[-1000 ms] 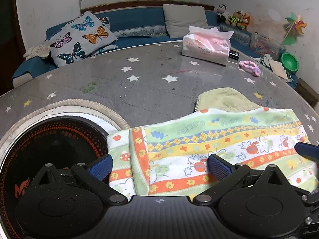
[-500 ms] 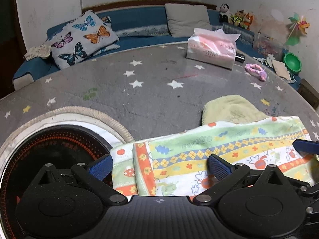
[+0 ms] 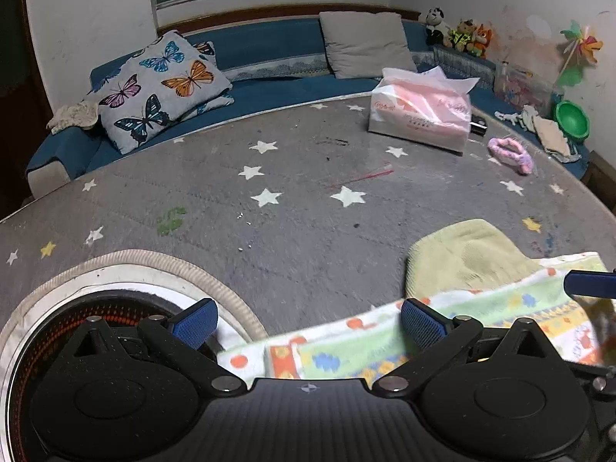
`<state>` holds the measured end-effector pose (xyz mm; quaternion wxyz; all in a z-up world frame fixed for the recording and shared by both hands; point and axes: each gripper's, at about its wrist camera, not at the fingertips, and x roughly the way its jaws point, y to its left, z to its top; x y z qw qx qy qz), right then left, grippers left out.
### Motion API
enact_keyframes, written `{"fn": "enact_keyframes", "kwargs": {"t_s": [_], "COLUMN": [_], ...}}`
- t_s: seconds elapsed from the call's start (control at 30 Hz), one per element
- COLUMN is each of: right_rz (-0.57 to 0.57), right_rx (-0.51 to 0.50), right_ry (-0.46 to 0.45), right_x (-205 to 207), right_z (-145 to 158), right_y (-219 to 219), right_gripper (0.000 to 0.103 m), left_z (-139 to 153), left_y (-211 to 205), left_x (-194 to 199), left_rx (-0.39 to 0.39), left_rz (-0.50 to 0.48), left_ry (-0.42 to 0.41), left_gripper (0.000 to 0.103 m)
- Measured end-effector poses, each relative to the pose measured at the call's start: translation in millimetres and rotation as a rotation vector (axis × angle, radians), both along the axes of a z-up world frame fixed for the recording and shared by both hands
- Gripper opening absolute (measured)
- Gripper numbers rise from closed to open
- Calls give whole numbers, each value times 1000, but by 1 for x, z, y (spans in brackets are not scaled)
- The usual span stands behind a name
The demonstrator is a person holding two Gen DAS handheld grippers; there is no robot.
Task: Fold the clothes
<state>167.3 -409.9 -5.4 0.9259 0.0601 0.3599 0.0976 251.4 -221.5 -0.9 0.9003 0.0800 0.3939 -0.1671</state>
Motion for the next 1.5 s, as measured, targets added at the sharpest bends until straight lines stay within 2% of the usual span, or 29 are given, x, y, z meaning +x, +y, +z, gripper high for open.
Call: {"fn": "enact_keyframes", "kwargs": {"t_s": [0.17, 0.43, 0.8, 1.0, 1.2, 1.4, 1.5], "right_rz": [6, -10, 44, 60, 38, 0, -24], "right_rx": [-18, -45, -175, -202, -182, -124, -115], "right_ry": [16, -6, -23, -25, -30, -35, -22], "right_x": [11, -5, -43, -66, -89, -107, -114], "right_z": [-8, 8, 0, -4, -3, 0, -6], "right_y": [2, 4, 40, 52, 45, 28, 21], "right_gripper": [103, 103, 103, 103, 103, 103, 103], "left_z": [-1, -1, 3, 0, -6, 0, -5], "left_y": [2, 5, 24, 36, 46, 53, 52], "left_x": [2, 5, -50, -80, -98, -107, -110], "left_rx": [5, 13, 29, 25, 21, -9, 13], "left_rz": [5, 12, -34, -31, -16, 3, 6], "left_ry": [3, 9, -44, -62, -83, -91, -94], "left_gripper": [103, 103, 103, 103, 103, 103, 103]}}
